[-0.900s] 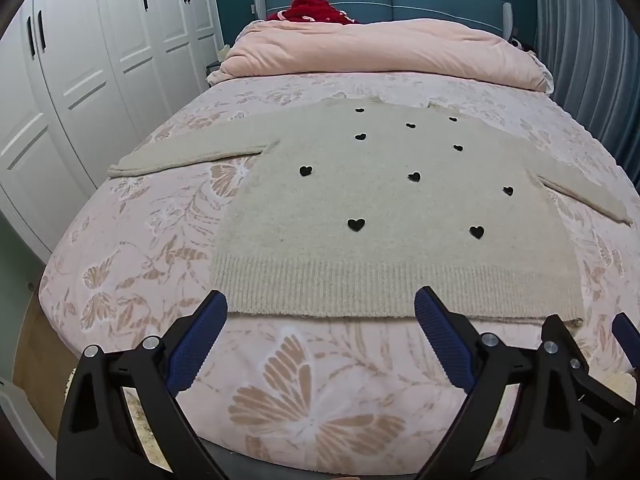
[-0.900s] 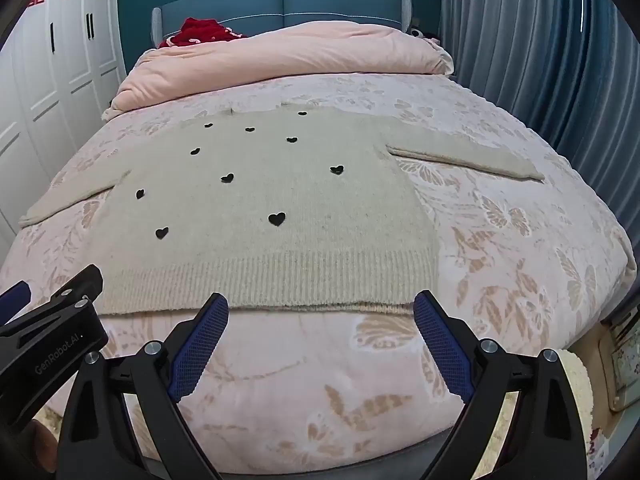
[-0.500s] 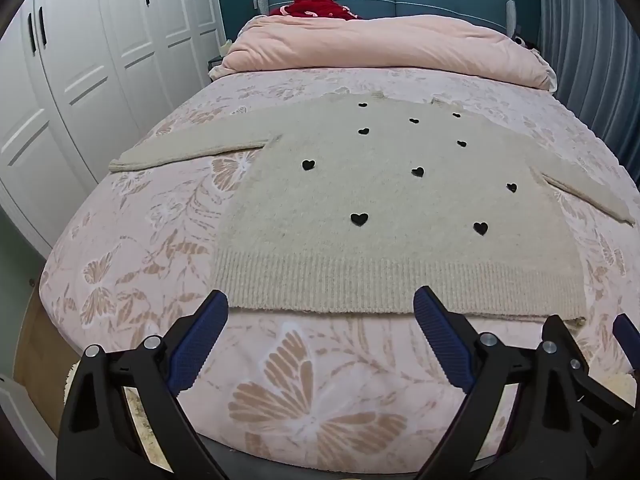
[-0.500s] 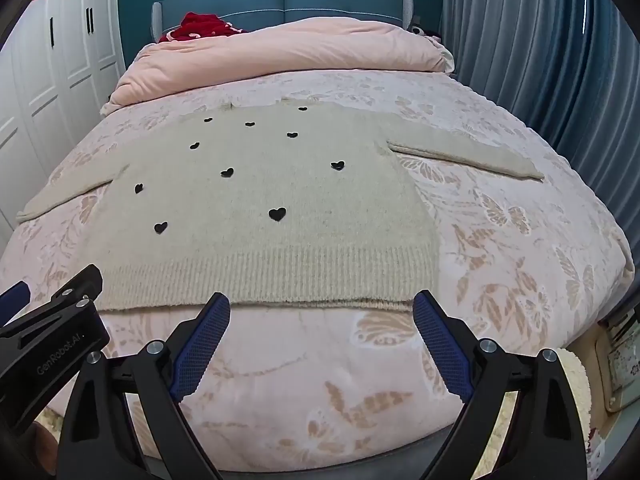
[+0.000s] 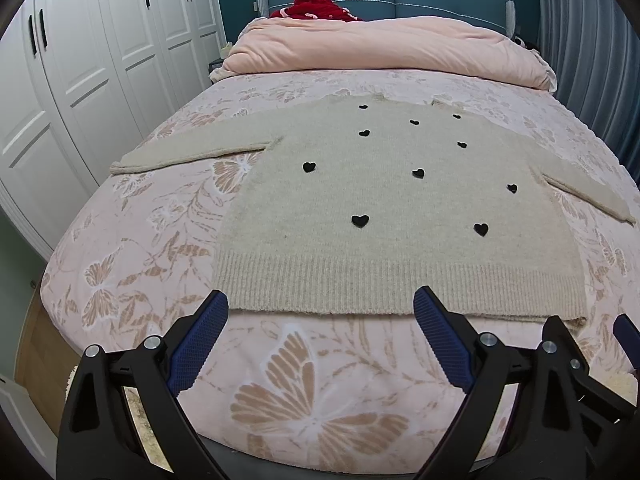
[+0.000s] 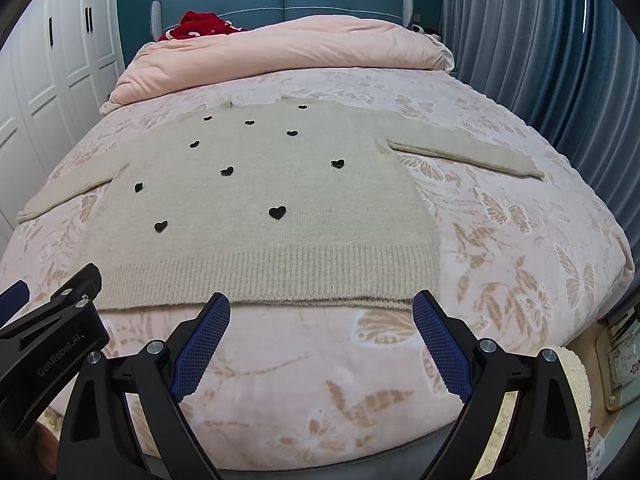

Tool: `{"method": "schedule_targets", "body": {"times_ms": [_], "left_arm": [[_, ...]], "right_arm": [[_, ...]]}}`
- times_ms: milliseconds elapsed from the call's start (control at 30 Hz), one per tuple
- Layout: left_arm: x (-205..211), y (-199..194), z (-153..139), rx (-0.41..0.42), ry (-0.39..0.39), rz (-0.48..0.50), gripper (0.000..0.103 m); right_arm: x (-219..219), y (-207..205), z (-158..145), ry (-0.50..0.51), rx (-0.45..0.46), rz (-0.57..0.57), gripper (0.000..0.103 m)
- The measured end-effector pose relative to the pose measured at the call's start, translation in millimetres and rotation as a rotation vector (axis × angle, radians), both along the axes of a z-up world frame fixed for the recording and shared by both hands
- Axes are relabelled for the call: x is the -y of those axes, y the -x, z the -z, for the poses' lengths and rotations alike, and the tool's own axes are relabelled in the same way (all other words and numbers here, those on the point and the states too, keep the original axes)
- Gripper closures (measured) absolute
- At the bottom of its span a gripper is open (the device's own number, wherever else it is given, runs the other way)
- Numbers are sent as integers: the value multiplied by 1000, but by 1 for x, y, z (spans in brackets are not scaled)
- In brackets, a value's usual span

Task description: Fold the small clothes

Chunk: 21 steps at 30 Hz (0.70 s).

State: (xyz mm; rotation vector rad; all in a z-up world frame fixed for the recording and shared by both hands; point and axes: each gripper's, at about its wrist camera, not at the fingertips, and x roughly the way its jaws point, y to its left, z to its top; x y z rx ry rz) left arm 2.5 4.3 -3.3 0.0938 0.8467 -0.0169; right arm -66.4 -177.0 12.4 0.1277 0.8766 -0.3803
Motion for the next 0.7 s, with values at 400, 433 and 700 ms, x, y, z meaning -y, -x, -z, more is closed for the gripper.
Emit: {"method": "schedule_targets", "body": {"times_ms": [400,433,700], "left_arm": [[0,0,1,-5,-5,-3,12],[0,1,1,-3,-6,-2,12],[1,2,1,-4,-9,-2,12]], "right_arm": [[0,1,1,-13,-1,5,12],[0,2,0,-14,0,5,12],[1,1,1,-15,-2,5,12]]}}
